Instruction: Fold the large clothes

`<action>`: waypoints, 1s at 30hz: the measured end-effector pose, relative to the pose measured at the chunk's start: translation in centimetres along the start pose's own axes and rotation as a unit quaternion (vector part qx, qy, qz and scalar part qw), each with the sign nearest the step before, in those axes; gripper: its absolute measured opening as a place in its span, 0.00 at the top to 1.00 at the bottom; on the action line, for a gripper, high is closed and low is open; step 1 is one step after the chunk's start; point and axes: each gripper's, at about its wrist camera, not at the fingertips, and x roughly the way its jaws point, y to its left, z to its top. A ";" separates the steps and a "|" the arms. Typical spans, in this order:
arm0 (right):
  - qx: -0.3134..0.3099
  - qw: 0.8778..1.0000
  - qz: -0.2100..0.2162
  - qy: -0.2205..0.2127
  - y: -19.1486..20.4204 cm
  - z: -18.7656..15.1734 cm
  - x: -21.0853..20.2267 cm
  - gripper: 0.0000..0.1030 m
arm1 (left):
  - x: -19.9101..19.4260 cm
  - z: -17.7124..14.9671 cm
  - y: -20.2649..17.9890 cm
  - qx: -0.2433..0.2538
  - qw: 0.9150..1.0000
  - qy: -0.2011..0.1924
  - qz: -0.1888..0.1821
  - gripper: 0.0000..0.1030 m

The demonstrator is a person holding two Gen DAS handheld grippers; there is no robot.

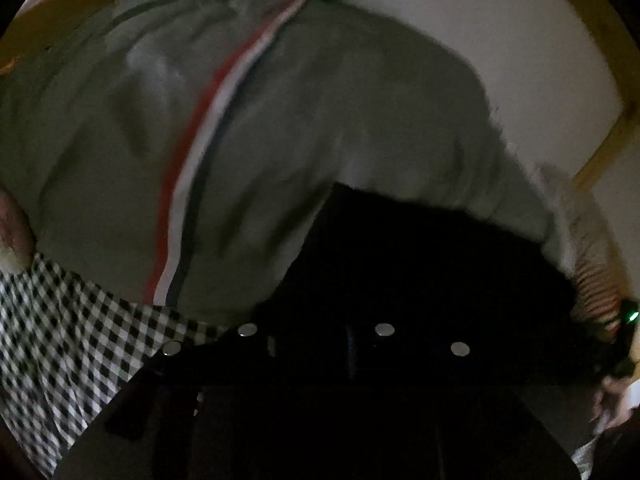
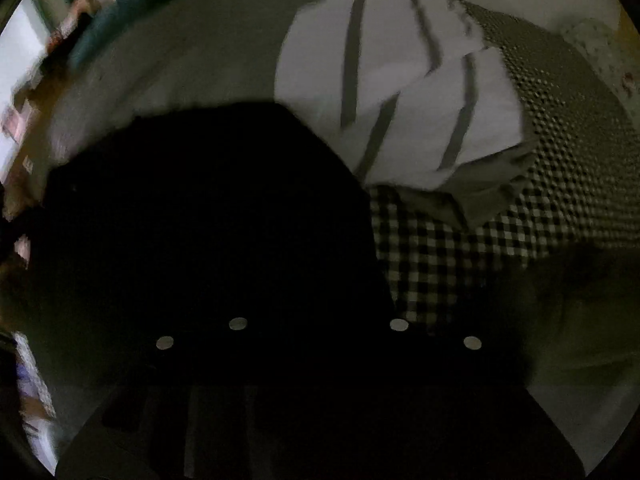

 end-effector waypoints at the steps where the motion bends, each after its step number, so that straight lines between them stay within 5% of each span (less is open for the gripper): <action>1: -0.004 1.000 -0.009 0.003 0.3 0.1 0.2 0.60 | -0.4 0.2 -0.3 0.005 1.000 -0.012 0.019 0.64; 3: -0.006 1.000 -0.026 -0.005 0.7 0.2 -1.0 0.52 | -2.8 0.4 -1.3 0.024 0.998 -0.051 0.027 0.43; 5: -0.008 0.999 -0.027 -0.029 1.3 -0.1 -3.8 0.22 | -7.6 -1.0 -3.5 0.059 0.991 -0.109 0.044 0.21; 7: -0.015 0.994 -0.022 -0.101 2.6 -2.1 -9.1 0.03 | -10.8 -2.8 -6.0 0.113 0.981 -0.146 0.066 0.08; 10: -0.048 0.992 -0.009 -0.120 6.9 -6.3 -12.3 0.03 | -13.1 -10.0 -10.6 0.184 0.972 -0.133 0.066 0.05; 14: -0.093 0.994 -0.041 -0.046 11.9 -10.7 -6.7 0.03 | -7.0 -18.1 -12.9 0.227 0.960 -0.068 0.147 0.05; 17: -0.090 0.993 -0.070 -0.043 12.6 -12.2 -2.3 0.02 | -6.2 -19.0 -10.9 0.177 0.971 -0.093 0.127 0.04; 20: -0.067 0.995 -0.075 -0.026 12.6 -12.1 -3.3 0.03 | -5.8 -19.5 -10.7 0.171 0.969 -0.098 0.146 0.04; 23: -0.062 0.991 -0.090 -0.073 13.5 -13.1 -7.0 0.03 | -5.8 -19.7 -10.7 0.165 0.970 -0.101 0.147 0.04; 26: -0.098 0.985 -0.127 -0.063 14.0 -14.3 -5.1 0.03 | -5.4 -19.5 -11.6 0.166 0.970 -0.100 0.145 0.04; 30: -0.092 0.987 -0.121 -0.057 13.5 -14.0 -3.4 0.02 | -4.9 -19.2 -11.8 0.166 0.971 -0.095 0.144 0.04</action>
